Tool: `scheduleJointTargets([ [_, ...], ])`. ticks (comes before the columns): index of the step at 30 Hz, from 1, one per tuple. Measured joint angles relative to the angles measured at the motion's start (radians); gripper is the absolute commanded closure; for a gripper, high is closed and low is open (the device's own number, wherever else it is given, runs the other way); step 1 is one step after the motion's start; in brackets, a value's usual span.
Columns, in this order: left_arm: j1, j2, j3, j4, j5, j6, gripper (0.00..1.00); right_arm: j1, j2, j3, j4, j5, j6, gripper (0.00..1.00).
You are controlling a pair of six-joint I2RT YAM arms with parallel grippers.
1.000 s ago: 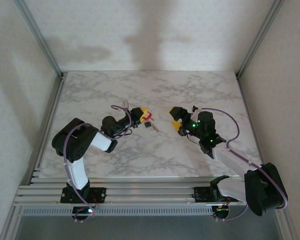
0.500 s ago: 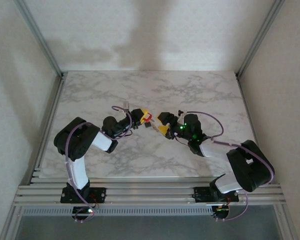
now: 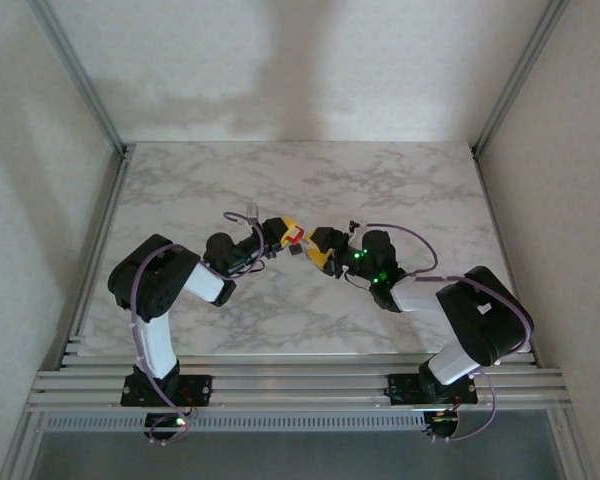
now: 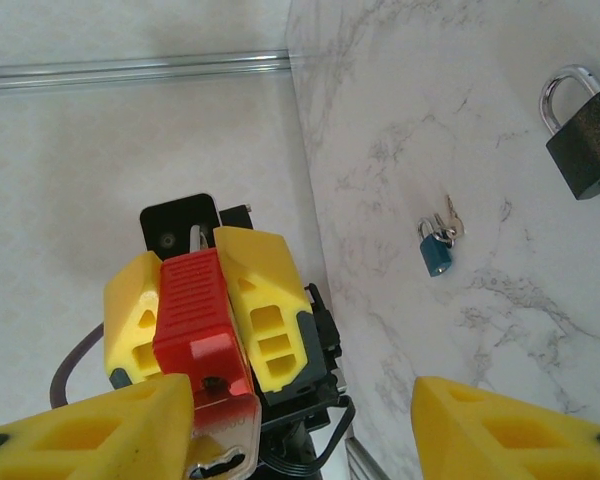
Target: Lock with the key
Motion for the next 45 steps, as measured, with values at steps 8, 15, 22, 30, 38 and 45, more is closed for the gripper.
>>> scheduleJointTargets([
  [8,0.0,0.002,0.0,0.002,0.0,0.0,1.0,0.0,0.021,0.0,0.036,-0.016,0.01,0.45],
  [15,0.0,0.008,0.0,0.002,0.0,0.0,1.0,0.0,0.021,0.003,0.043,-0.021,0.006,0.51],
  [22,0.0,0.01,0.0,0.002,0.001,0.0,1.0,0.001,0.026,0.018,0.055,-0.024,0.004,0.53],
  [30,0.0,0.009,0.0,0.002,0.004,0.001,1.0,0.004,0.026,0.019,0.054,-0.038,-0.01,0.59],
  [38,0.0,0.009,0.0,0.002,0.004,0.004,1.0,0.006,0.026,0.024,0.055,-0.04,-0.013,0.65],
  [45,0.0,0.01,0.0,0.002,0.005,0.004,1.0,0.006,0.032,0.026,0.061,-0.045,-0.019,0.72],
])
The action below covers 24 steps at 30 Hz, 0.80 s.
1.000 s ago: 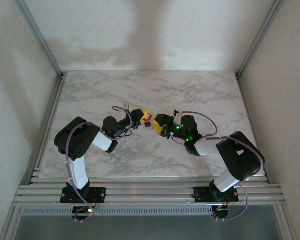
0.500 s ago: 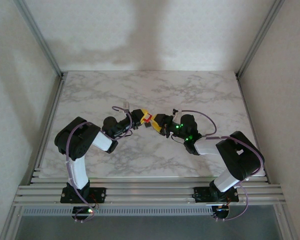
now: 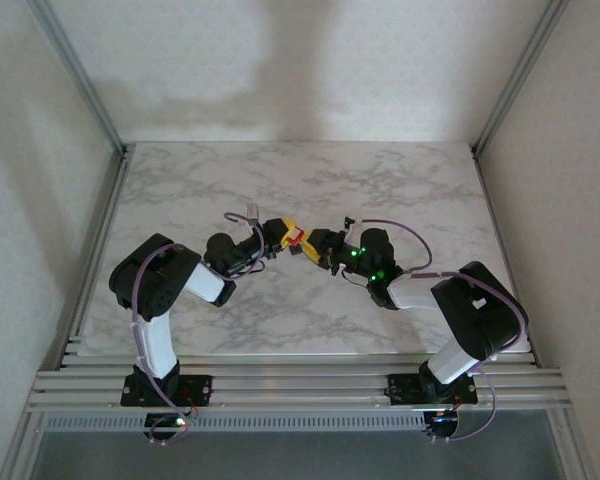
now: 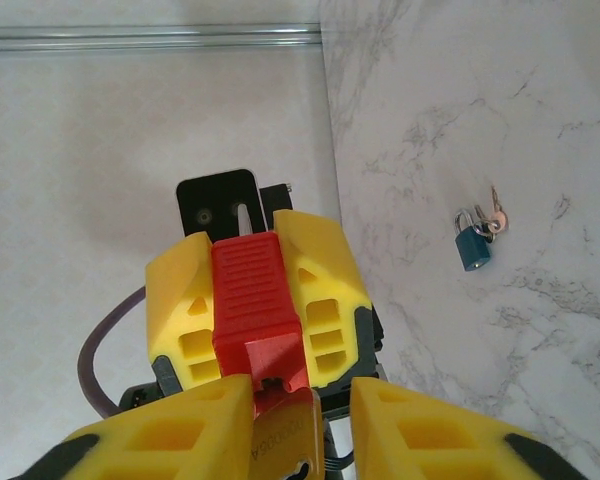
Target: Lock with the key
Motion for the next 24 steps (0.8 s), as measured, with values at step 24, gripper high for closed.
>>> scheduleJointTargets([
  [24,0.0,0.005,0.0,0.0,0.001,0.0,1.0,0.004,-0.002,0.019,-0.028,0.0,-0.056,0.83],
])
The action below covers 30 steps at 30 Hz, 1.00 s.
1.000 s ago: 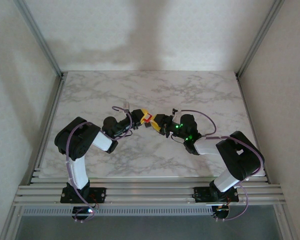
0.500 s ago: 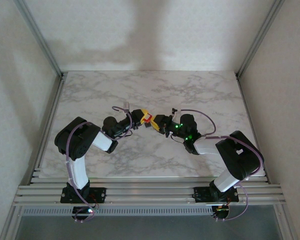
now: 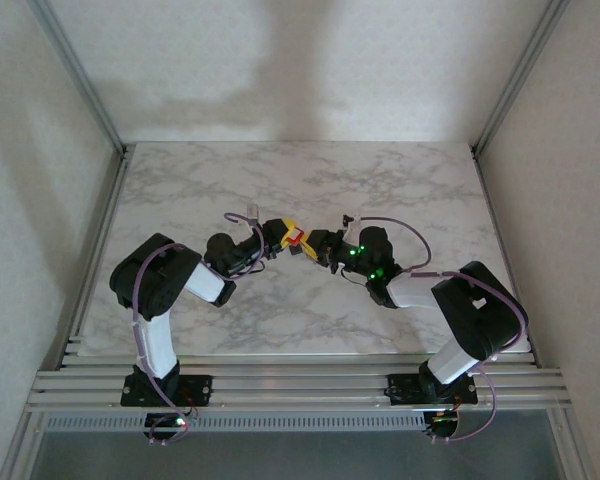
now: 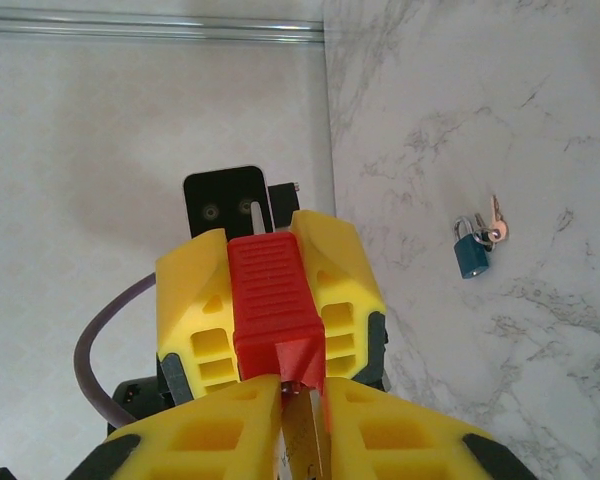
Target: Lock with the key
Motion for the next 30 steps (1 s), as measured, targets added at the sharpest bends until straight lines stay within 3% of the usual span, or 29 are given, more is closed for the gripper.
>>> scheduleJointTargets([
  [20,0.0,0.0,0.0,0.0,0.006,-0.005,1.0,0.003,-0.021,0.005,-0.038,0.0,-0.063,0.91],
  [30,0.004,0.043,0.0,0.024,0.01,-0.084,1.0,0.003,-0.002,0.002,-0.024,0.003,-0.063,0.91],
])
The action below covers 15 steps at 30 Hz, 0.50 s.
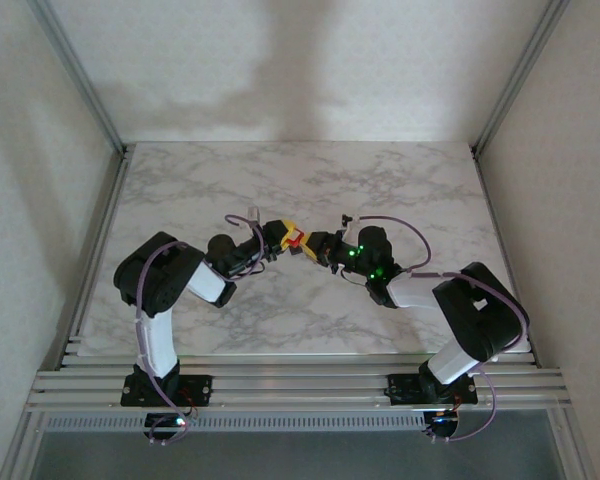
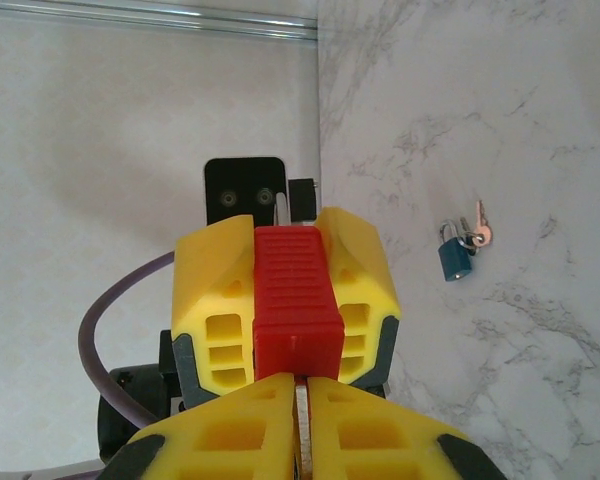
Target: Lock with the key
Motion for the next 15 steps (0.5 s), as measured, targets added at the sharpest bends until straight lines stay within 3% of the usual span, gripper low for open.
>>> scheduleJointTargets([
  [15,0.005,0.019,-0.001,0.0,0.01,-0.041,1.0,0.003,0.069,-0.031,0.145,0.004,0.0,1.0],
])
